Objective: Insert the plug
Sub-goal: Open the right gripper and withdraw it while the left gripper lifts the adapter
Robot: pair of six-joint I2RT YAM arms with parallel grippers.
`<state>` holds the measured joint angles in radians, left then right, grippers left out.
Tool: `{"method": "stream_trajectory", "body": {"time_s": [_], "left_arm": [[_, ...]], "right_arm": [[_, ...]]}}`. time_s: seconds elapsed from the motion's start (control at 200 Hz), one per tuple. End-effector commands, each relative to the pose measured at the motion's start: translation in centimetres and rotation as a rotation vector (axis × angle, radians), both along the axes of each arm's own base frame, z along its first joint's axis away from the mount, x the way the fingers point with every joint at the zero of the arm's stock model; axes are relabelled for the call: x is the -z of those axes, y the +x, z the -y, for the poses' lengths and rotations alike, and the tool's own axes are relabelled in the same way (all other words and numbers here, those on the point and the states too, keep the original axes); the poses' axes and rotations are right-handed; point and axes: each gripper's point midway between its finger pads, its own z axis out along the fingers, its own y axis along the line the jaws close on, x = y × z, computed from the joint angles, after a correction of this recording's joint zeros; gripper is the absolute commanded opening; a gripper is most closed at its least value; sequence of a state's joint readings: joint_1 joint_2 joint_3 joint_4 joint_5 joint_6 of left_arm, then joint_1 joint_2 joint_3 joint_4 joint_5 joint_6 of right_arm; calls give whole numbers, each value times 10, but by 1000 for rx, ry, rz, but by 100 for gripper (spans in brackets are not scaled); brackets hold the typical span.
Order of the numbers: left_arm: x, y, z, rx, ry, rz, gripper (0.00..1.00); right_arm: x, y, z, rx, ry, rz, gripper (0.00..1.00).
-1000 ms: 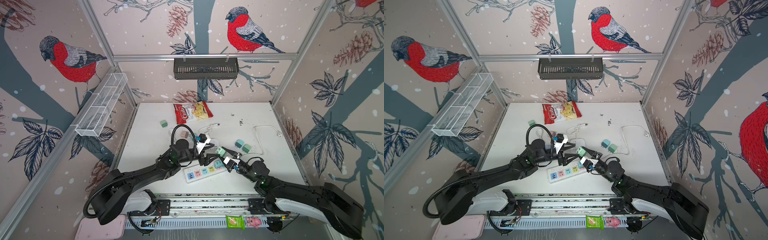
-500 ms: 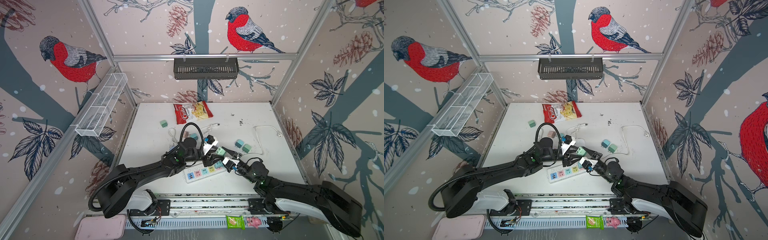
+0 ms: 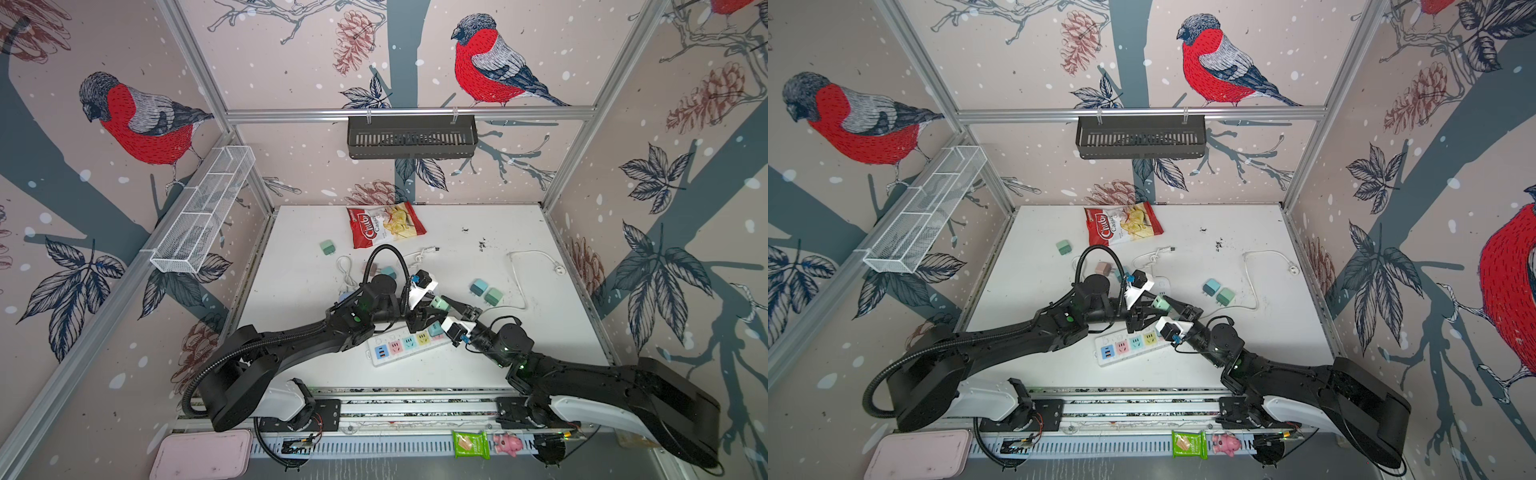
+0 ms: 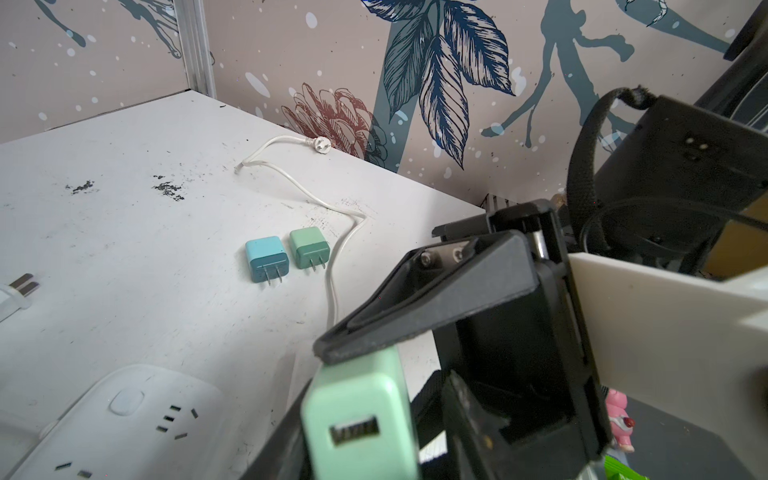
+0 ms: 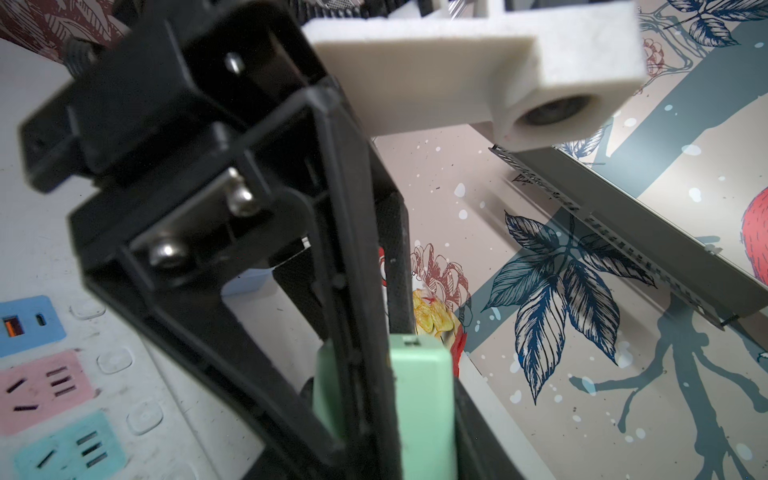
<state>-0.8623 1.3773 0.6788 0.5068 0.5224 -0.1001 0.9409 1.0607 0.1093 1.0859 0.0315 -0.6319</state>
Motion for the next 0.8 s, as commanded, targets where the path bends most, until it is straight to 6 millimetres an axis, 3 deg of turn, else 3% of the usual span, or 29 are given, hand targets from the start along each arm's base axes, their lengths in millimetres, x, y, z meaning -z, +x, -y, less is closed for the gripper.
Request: {"method": "stream_trajectory", "body": {"time_s": [0.0, 0.11, 0.24, 0.3, 0.491, 0.511, 0.526, 0.796], "left_arm": [[-6, -11, 5, 66, -13, 25, 41], [-5, -10, 6, 65, -12, 26, 34], [-4, -10, 7, 66, -10, 20, 16], [-5, -8, 6, 53, -12, 26, 10], [-8, 2, -4, -36, -17, 62, 0], [-9, 4, -6, -50, -18, 67, 0], [-10, 5, -7, -57, -20, 71, 0], [-14, 44, -49, -357, -10, 135, 0]], "right_arm": [[-20, -1, -2, -7, 52, 52, 0], [-19, -2, -3, -4, 49, 56, 0], [-18, -2, -4, -4, 42, 59, 1], [-18, -1, -3, 4, 45, 59, 7], [-22, -4, 3, 15, 70, 92, 62], [-22, -5, 3, 16, 75, 95, 92], [-24, -5, 3, 17, 79, 99, 100], [-25, -5, 7, 35, 92, 103, 100]]}}
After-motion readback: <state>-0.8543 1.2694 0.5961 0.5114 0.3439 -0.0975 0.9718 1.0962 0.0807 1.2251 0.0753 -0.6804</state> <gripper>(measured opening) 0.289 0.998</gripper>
